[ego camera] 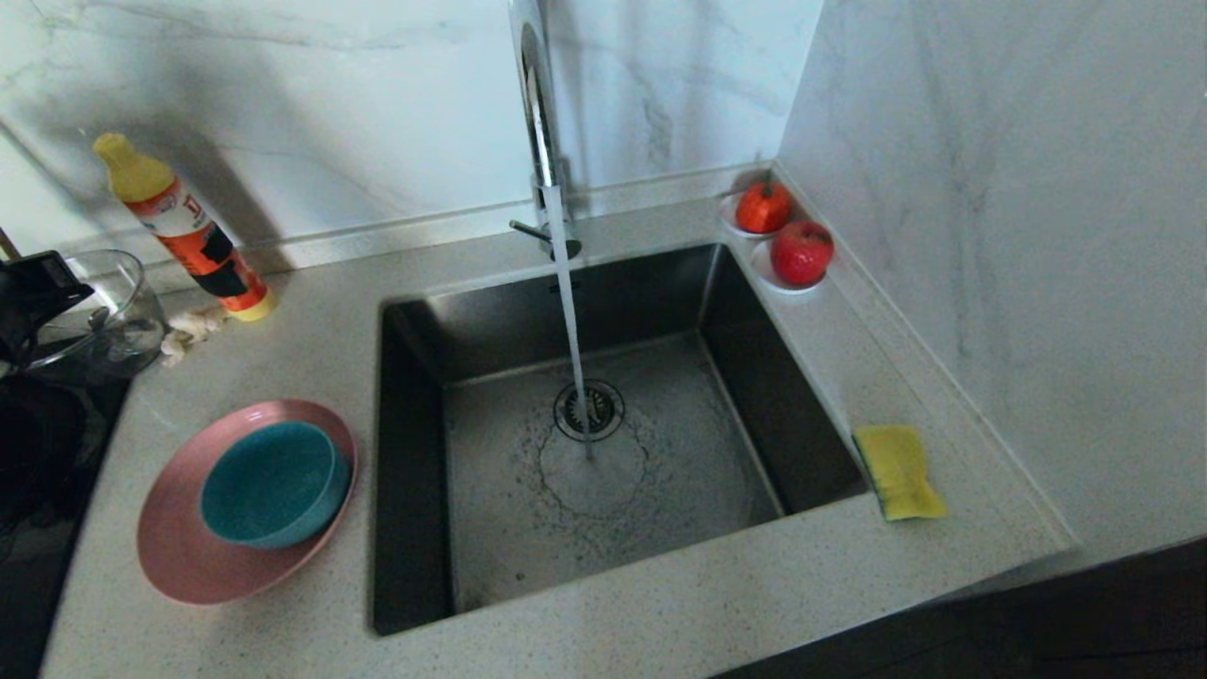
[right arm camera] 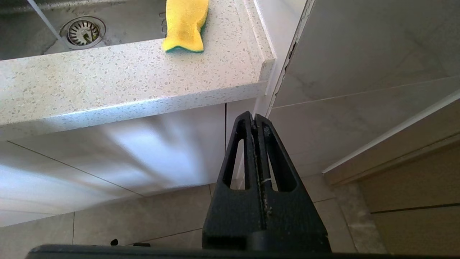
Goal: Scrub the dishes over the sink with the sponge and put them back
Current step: Place the chopsticks on the glass basin
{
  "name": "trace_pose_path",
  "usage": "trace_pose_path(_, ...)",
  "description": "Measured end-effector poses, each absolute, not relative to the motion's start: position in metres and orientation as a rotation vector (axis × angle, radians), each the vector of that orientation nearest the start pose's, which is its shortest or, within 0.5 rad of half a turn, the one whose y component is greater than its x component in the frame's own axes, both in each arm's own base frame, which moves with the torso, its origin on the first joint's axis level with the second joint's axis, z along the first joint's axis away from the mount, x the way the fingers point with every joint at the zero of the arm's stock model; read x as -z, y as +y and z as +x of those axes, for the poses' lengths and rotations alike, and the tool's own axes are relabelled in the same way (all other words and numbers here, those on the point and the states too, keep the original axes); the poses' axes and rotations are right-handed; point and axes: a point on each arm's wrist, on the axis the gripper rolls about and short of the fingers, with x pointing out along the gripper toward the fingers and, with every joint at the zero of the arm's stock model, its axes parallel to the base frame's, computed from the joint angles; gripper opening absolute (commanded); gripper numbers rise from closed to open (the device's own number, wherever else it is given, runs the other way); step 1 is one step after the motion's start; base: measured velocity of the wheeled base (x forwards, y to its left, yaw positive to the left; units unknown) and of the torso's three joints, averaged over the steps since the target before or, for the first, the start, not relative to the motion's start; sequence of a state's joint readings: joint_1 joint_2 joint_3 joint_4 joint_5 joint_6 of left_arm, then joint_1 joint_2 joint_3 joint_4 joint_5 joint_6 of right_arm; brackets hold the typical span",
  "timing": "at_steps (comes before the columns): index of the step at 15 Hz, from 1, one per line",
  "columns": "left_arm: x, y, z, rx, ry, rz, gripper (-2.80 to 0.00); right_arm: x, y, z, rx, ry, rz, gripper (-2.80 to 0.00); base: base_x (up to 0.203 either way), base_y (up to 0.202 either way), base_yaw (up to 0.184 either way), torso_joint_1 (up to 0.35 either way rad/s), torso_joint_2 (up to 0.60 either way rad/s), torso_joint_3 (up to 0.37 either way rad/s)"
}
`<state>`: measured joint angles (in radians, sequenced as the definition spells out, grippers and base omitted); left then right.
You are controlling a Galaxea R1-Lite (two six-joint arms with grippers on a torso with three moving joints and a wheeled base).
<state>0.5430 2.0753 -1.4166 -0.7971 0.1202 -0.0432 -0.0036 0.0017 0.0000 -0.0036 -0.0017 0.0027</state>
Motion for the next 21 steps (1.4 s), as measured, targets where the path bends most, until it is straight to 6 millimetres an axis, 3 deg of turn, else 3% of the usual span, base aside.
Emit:
trace_pose_path(9, -0.224, 0.216, 0.378, -0.7, -0.184, -0.013, -2.8, -0.076, 0.0, -0.023, 0.005, -0.002, 0.003, -2.8, 0.0, 0.0, 0.0, 0.0, 0.0, 0.0)
trace_pose_path(10, -0.222, 0.215, 0.379, -0.702, -0.181, -0.015, 0.0, -0.076, 0.0, -0.023, 0.005, -0.001, 0.003, -2.8, 0.0, 0.0, 0.0, 0.0, 0.0, 0.0)
trace_pose_path(18, -0.231, 0.213, 0.376, -0.695, -0.208, -0.028, 0.0, -0.076, 0.0, -0.023, 0.005, -0.002, 0.003, -2.8, 0.0, 0.0, 0.0, 0.0, 0.0, 0.0)
trace_pose_path(21, -0.253, 0.21, 0.369, -0.689, -0.237, -0.034, 0.0, -0.076, 0.0, -0.023, 0.005, -0.002, 0.003, -2.8, 0.0, 0.0, 0.0, 0.0, 0.0, 0.0)
